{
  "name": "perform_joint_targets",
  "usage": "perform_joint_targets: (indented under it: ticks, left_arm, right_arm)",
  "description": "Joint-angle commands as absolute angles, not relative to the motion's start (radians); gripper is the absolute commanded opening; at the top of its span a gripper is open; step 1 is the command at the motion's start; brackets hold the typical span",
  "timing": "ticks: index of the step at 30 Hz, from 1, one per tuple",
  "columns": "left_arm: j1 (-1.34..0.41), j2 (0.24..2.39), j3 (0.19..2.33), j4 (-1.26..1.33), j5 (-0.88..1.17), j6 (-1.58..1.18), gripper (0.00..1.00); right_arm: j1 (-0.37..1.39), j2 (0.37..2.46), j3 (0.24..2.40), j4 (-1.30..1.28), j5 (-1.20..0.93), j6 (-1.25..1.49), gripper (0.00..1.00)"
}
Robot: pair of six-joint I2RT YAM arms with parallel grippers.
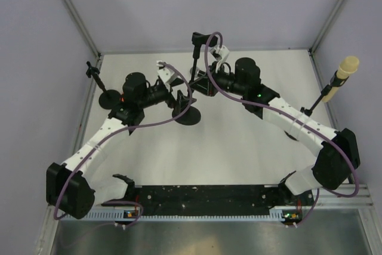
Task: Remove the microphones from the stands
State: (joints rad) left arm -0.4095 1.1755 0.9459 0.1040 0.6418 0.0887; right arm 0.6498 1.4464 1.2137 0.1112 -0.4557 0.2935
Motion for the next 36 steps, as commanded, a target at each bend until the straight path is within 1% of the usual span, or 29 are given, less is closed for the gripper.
perform_joint_targets:
  ticks: [1, 3, 4, 8, 10, 11, 13, 14, 16, 18, 21, 25, 30, 36]
  left_arm:
    - [-0.429, 1.204, 0.942, 0.13, 0.595, 0.101, 0.95]
    - [-0.434, 1.212, 0.943, 0.133, 0.581, 0.1, 0.88]
    - [-0.434, 1.213, 0.943, 0.133, 0.577, 0.1, 0.83]
    - [-0.434, 1.226, 0.934, 0.141, 0.574, 0.1, 0.73]
    - [-0.434, 1.233, 0.931, 0.146, 0.578, 0.094, 0.63]
    - [-0.436, 1.235, 0.931, 0.147, 0.581, 0.087, 0.56]
    - [-0.436, 1.244, 0.936, 0.149, 0.589, 0.081, 0.38]
    - [-0.436, 1.247, 0.939, 0.149, 0.598, 0.074, 0.28]
    - [-0.436, 1.253, 0.946, 0.144, 0.621, 0.058, 0.15]
    - [-0.436, 1.259, 0.953, 0.147, 0.653, 0.038, 0.0]
    - [-0.434, 1.261, 0.953, 0.156, 0.707, 0.006, 0.0]
    - [-0.423, 1.24, 0.931, 0.208, 0.819, -0.07, 0.0]
    - [-0.396, 1.206, 0.887, 0.429, 1.066, -0.288, 0.0]
    - [-0.396, 1.187, 0.85, 0.642, 1.186, -0.483, 0.0]
  right_arm:
    - [0.641, 1.428, 1.29, 0.218, -0.448, 0.322, 0.0]
    - [0.638, 1.425, 1.29, 0.216, -0.448, 0.322, 0.0]
    - [0.637, 1.425, 1.29, 0.216, -0.449, 0.321, 0.0]
    - [0.634, 1.42, 1.298, 0.218, -0.459, 0.325, 0.0]
    - [0.634, 1.417, 1.296, 0.219, -0.463, 0.322, 0.0]
    - [0.634, 1.414, 1.296, 0.221, -0.463, 0.319, 0.0]
    - [0.634, 1.407, 1.289, 0.227, -0.465, 0.313, 0.0]
    - [0.634, 1.405, 1.286, 0.229, -0.465, 0.308, 0.0]
    - [0.632, 1.399, 1.276, 0.235, -0.465, 0.305, 0.0]
    - [0.632, 1.394, 1.273, 0.238, -0.466, 0.295, 0.0]
    - [0.626, 1.379, 1.253, 0.259, -0.498, 0.267, 0.0]
    - [0.588, 1.336, 1.172, 0.359, -0.586, 0.244, 0.0]
    - [0.496, 1.286, 1.074, 0.515, -0.762, 0.238, 0.0]
    - [0.456, 1.27, 1.006, 0.652, -0.905, 0.27, 0.0]
